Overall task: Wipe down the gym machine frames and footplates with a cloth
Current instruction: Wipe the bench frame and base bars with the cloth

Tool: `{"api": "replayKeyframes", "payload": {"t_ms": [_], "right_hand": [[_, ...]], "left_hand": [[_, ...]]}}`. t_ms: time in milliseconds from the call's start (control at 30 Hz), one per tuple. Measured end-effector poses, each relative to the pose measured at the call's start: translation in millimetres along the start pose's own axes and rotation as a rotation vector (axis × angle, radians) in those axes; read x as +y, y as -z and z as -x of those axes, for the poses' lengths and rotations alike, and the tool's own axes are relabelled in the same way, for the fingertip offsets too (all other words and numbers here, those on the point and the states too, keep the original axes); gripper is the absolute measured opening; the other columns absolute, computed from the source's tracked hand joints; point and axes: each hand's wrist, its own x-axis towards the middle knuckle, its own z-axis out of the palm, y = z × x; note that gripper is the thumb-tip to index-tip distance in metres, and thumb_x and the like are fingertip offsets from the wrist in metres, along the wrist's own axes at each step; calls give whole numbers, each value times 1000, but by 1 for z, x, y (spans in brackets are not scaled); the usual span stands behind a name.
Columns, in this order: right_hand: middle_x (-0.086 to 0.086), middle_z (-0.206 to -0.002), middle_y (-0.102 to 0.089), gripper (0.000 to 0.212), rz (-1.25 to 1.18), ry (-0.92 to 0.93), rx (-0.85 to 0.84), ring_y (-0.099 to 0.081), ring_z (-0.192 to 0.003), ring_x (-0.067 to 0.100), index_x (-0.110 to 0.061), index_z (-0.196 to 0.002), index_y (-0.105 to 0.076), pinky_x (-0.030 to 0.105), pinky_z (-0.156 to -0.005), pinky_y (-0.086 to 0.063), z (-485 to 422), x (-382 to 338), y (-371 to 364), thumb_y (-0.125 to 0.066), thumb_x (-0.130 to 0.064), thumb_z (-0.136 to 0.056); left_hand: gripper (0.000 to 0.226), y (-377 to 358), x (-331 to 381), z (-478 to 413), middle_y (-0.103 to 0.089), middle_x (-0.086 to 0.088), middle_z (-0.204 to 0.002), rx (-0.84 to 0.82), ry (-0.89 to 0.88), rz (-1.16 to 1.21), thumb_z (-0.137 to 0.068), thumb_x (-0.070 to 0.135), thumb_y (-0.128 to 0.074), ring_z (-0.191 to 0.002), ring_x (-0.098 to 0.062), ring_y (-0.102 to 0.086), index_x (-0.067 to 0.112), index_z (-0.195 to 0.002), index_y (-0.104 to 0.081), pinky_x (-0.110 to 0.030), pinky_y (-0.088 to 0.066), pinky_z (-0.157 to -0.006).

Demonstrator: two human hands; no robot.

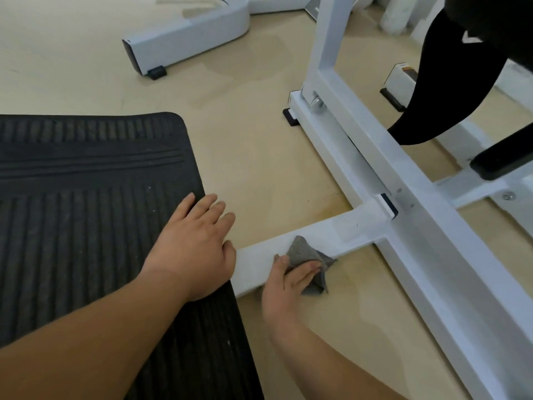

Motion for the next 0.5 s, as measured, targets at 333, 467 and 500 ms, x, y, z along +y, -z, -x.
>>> {"api": "replayKeyframes", "payload": {"t_ms": [333,467,500], "right_hand": [[5,-169,21,77,34,-15,248,5,-158,26,-17,-159,23,43,-127,-11,-59,-8,42,-33,-35,-110],[12,-166,29,90,115,-18,89,9,-157,30,-11,-152,34,40,-126,-8,8,-5,-18,-41,-35,-108],[14,-165,30,94,152,-12,19,10,-156,30,-12,-147,37,37,-124,-8,26,-2,-28,-44,-36,-107]], "left_hand": [[65,1,0,2,-19,1,-170,9,1,14,-98,45,-24,-158,-17,-2,26,-159,-30,-45,3,-129],[63,3,0,1,-17,2,-170,14,-2,23,-100,44,-26,-158,-16,1,26,-160,-27,-44,5,-128],[63,3,0,2,-18,2,-170,16,-3,28,-100,44,-26,-158,-16,0,25,-160,-28,-44,5,-128]]}}
